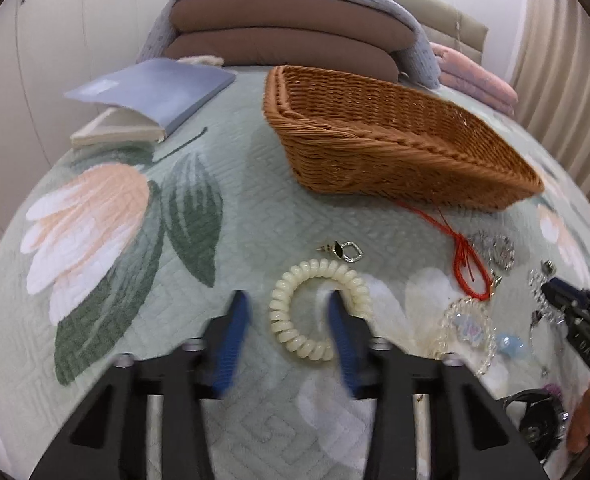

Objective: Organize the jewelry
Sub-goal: 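Grasp the cream coil hair tie with the left gripper while the right grasps the clear bead bracelet, then carry both items into the wicker basket and open both grippers, then grasp the clear bead bracelet with the left gripper while the right grasps the silver wire bangle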

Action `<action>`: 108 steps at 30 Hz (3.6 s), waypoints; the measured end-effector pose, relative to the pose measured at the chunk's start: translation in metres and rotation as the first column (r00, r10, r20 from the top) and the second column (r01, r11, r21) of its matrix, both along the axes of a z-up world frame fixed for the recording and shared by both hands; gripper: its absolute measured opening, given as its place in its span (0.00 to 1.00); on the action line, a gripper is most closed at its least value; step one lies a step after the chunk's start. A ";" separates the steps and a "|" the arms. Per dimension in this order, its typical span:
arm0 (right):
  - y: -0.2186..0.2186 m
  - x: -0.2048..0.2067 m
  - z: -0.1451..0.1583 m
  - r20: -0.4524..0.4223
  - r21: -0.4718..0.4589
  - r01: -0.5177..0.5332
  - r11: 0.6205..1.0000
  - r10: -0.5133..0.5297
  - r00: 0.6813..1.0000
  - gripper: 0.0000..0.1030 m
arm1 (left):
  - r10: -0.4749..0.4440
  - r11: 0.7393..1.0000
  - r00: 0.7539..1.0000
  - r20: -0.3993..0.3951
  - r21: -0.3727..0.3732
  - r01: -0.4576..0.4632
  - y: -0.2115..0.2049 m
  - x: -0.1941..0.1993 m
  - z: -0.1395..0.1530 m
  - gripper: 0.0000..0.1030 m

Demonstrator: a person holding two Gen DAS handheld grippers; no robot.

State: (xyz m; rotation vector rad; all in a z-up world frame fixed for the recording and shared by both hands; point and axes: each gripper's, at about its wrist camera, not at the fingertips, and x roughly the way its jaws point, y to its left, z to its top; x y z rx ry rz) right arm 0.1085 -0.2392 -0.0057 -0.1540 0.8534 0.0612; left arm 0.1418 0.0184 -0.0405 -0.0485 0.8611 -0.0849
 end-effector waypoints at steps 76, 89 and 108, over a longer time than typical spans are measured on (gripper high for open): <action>0.013 0.104 0.089 0.289 0.181 -0.077 0.981 0.021 0.957 0.29 | -0.151 0.972 0.944 0.292 -0.129 0.196 -0.018 0.080 0.089 0.55; 0.011 -0.004 0.130 0.377 0.249 -0.141 0.958 0.038 0.925 0.32 | -0.105 0.951 0.913 0.395 -0.229 0.208 0.026 -0.029 0.122 0.55; -0.001 -0.036 0.048 0.167 0.181 -0.166 0.969 0.137 0.976 0.32 | -0.192 0.932 0.967 0.165 -0.278 0.232 0.000 -0.025 0.041 0.55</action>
